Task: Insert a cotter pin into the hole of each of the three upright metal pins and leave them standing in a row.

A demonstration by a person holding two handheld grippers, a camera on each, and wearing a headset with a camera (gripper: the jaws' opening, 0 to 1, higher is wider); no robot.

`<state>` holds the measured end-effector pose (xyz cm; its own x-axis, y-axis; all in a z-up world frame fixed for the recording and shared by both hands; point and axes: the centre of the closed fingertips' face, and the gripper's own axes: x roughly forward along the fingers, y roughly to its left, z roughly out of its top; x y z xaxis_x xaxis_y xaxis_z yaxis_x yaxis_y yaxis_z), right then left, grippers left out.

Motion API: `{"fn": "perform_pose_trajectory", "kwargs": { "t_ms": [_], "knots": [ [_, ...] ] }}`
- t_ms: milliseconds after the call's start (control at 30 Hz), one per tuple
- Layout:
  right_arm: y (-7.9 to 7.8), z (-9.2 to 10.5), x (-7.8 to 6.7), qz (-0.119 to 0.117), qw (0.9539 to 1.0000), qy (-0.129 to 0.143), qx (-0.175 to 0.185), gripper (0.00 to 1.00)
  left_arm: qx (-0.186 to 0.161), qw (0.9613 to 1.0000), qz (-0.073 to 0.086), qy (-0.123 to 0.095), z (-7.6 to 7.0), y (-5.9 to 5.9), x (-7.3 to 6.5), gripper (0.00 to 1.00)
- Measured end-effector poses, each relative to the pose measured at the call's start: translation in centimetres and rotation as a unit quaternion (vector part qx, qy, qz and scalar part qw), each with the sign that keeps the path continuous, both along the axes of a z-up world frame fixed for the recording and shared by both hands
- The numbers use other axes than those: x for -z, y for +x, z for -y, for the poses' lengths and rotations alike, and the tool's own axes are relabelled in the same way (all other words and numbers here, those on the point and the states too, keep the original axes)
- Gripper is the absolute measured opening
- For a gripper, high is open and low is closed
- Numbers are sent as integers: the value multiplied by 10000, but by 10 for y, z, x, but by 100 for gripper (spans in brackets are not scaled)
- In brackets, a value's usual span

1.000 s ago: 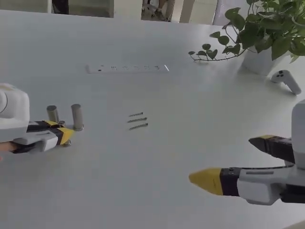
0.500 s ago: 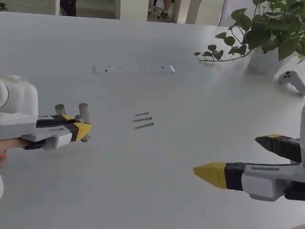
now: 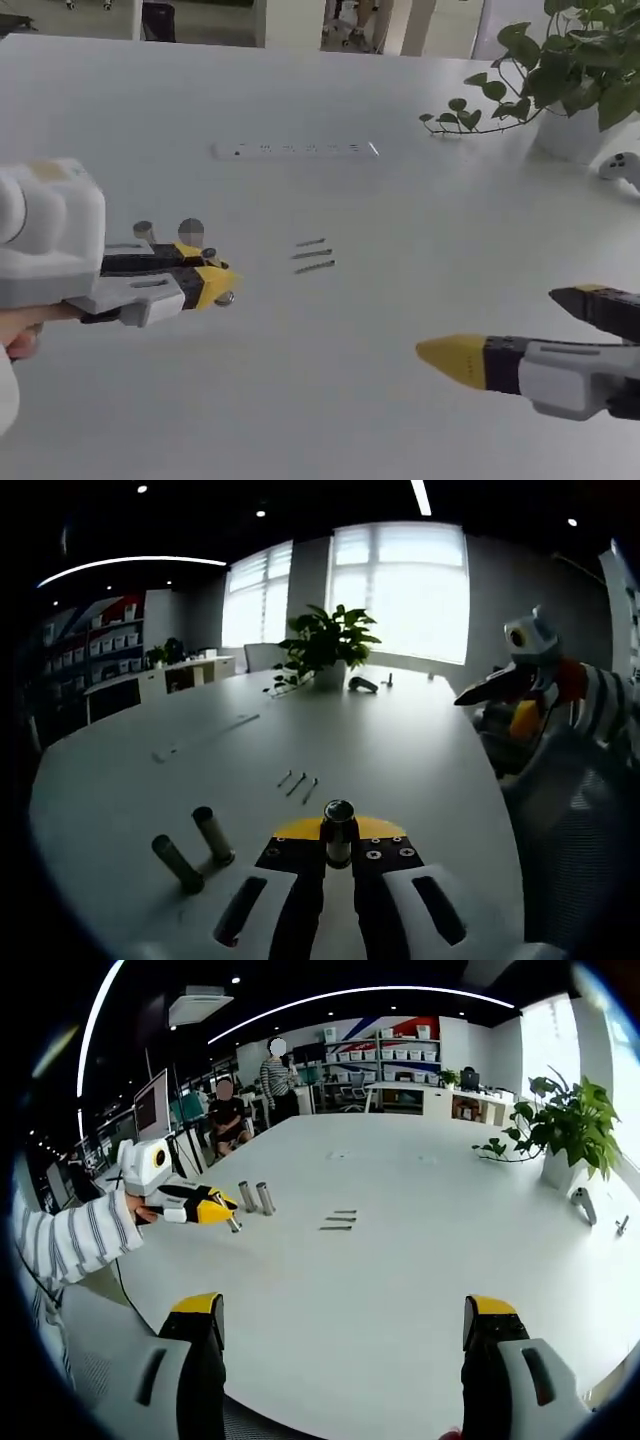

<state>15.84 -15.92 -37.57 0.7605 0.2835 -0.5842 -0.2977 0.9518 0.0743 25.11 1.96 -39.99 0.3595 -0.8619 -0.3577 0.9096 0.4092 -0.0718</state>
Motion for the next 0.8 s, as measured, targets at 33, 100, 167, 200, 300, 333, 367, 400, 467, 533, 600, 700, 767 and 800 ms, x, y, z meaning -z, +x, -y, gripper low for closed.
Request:
{"fn": "perform_pose_trajectory", "kwargs": {
  "t_ms": [33, 100, 167, 200, 300, 333, 367, 400, 467, 533, 600, 700, 767, 800],
  "knots": [
    [0, 0, 0, 2, 10000, 2, -4, 98, 77, 10000, 38, 48, 2, -3, 1, 5],
    [1, -2, 0, 4, 10000, 11, -13, 98, 209, 9997, 85, 123, 4, -9, 2, 5],
    [1, -3, 0, 0, 10000, 19, -29, 98, 281, 9995, 67, 129, 6, -13, 2, 5],
    [1, -3, 1, 0, 10000, 23, -34, 98, 303, 9994, 64, 142, 6, -14, 3, 5],
    [0, -4, 1, -8, 10000, 43, -48, 98, 382, 9991, 58, 198, 9, -20, 6, 5],
    [0, -5, 2, -11, 10000, 45, -49, 98, 409, 9990, 34, 199, 10, -22, 6, 5],
    [0, -5, 2, -13, 10000, 45, -50, 98, 439, 9988, 20, 198, 11, -24, 7, 5],
    [0, -5, 2, -15, 10000, 52, -46, 98, 468, 9987, 26, 213, 13, -26, 8, 5],
    [-1, -5, 3, -19, 10000, 70, -34, 98, 510, 9983, 34, 291, 15, -29, 12, 5],
    [-1, -5, 3, -17, 10000, 85, -25, 98, 530, 9980, 17, 336, 16, -31, 15, 5],
    [-2, -5, 3, -16, 9999, 95, -30, 98, 572, 9976, 7, 390, 18, -34, 19, 5],
    [-3, -5, 3, -24, 9999, 85, -49, 98, 638, 9968, 68, 478, 21, -38, 25, 5],
    [-4, -5, 4, -30, 9999, 89, -64, 98, 654, 9964, 73, 532, 22, -40, 28, 5],
    [-4, -5, 4, -34, 9999, 89, -72, 98, 661, 9963, 58, 542, 23, -40, 30, 5]
  ]
}}
